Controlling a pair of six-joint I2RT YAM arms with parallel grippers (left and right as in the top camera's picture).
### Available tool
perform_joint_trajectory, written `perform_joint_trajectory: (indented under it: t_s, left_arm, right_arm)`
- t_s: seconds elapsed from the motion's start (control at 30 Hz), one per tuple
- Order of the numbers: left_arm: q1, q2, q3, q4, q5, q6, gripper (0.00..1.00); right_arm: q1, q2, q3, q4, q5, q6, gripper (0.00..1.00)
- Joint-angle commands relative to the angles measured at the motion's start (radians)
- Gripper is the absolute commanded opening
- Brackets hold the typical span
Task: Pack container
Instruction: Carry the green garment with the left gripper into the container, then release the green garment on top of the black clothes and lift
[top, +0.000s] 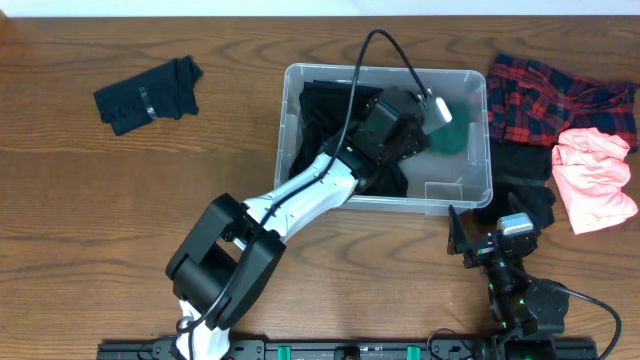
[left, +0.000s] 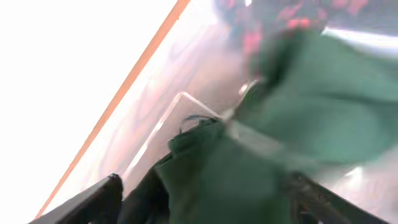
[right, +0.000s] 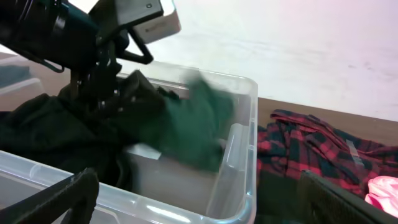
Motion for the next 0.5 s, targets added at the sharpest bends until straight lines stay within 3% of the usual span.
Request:
perform_joint_trajectory:
  t_s: [0.0,0.3,0.33,0.37,0.4,0.43,0.47]
  left_arm:
    - [-0.021,0.007,0.026,-0.007,-0.015,0.002,0.87]
    - [-0.046,-0.082,0.027,-0.127,-0.093,0.003,0.86]
    - [-0.046,-0.092,0.027,-0.153,-0.093,0.003,0.8]
    - [-0.046,-0.103,0.027,-0.183,-0.093,0.003,0.65]
    - [-0.046,-0.111,0.027,-0.205,-0.093,0.003,0.48]
    - [-0.046,-0.12,0.027,-0.239,-0.09,0.002,0.2]
    - [-0.047,-0.131,0.027,-0.272,-0.089,-0.013,0.09]
  right_arm:
    - [-0.008,-0.006,-0.002,-0.003,0.002,-0.006,0.99]
    - [-0.008,-0.006,-0.002,-0.003,0.002,-0.006,0.99]
    - [-0.008,-0.006,-0.002,-0.003,0.002,-0.006,0.99]
    - [-0.008,-0.006,-0.002,-0.003,0.002,-0.006,0.99]
    - [-0.008,-0.006,-0.002,-0.003,0.002,-0.006,0.99]
    - [-0.008,-0.006,-0.002,-0.003,0.002,-0.006,0.99]
    - [-0.008,-0.006,-0.002,-0.003,0.002,-0.006,0.99]
